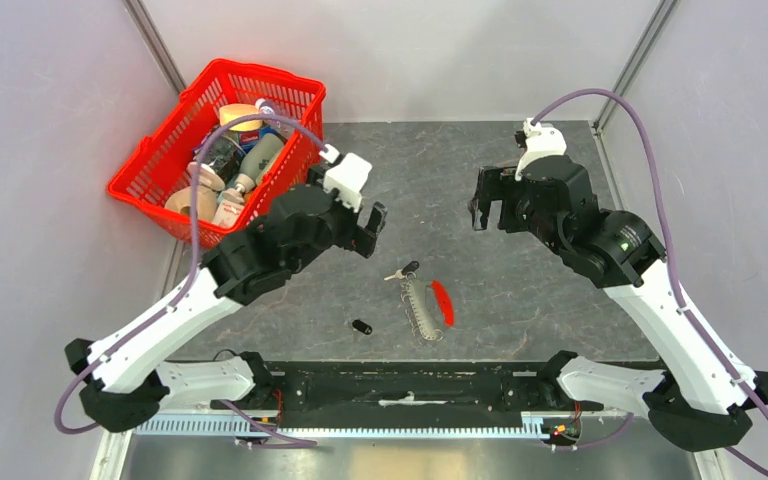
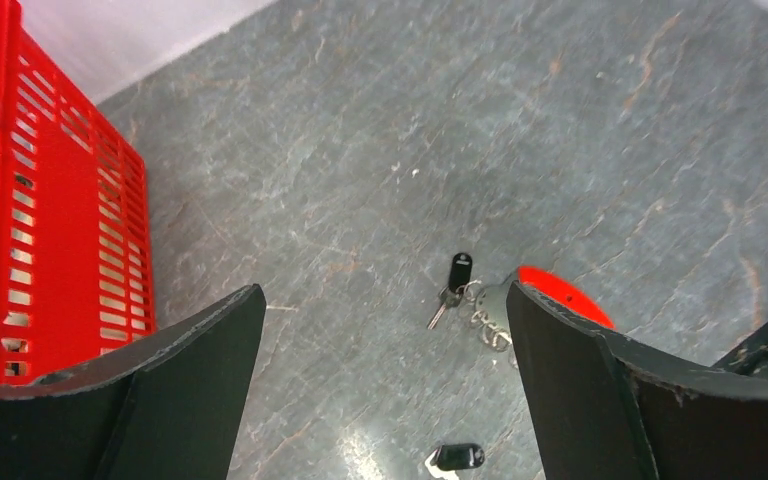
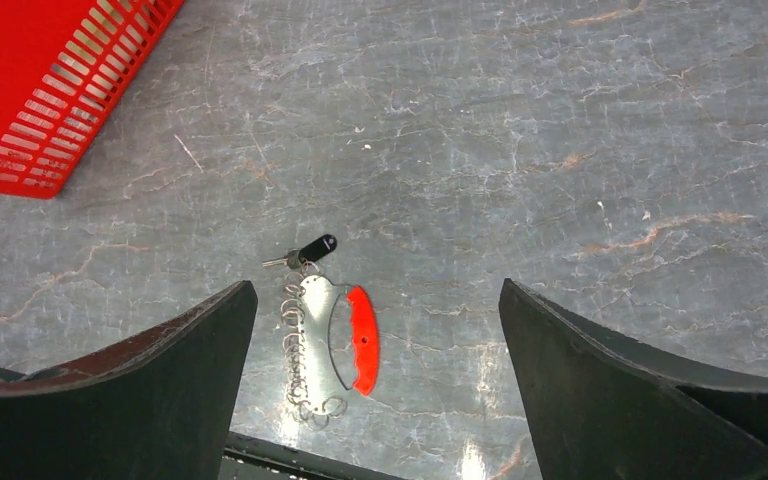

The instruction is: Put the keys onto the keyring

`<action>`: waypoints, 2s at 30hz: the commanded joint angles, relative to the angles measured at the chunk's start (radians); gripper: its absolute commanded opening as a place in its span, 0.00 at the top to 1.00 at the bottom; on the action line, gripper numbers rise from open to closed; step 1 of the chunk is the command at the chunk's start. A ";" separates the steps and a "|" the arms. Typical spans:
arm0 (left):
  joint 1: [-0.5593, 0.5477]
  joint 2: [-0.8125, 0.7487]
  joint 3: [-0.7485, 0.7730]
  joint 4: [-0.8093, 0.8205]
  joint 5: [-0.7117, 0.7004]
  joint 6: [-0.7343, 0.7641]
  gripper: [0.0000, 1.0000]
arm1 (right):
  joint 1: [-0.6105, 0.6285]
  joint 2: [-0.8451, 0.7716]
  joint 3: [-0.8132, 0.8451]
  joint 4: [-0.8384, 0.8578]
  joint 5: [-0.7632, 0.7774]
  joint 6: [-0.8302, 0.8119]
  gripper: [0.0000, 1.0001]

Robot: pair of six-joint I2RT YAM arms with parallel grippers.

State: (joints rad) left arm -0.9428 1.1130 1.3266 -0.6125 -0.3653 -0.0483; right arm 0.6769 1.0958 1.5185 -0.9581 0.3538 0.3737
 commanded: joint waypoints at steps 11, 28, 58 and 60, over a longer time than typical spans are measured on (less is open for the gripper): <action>-0.002 -0.177 -0.111 0.022 0.065 -0.111 0.03 | 0.001 -0.005 -0.043 -0.021 -0.020 -0.021 0.01; -0.002 -0.194 -0.337 -0.041 0.063 -0.339 0.17 | 0.008 -0.047 -0.417 0.129 -0.402 0.110 0.05; -0.004 -0.096 -0.554 0.131 0.198 -0.452 0.24 | 0.029 0.150 -0.720 0.430 -0.237 0.298 0.17; -0.004 -0.067 -0.548 0.152 0.218 -0.441 0.24 | 0.029 0.154 -0.711 0.423 -0.230 0.289 0.18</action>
State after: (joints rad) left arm -0.9440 1.0008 0.7757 -0.5545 -0.1917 -0.4778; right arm 0.6987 1.2457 0.7914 -0.5774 0.0856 0.6605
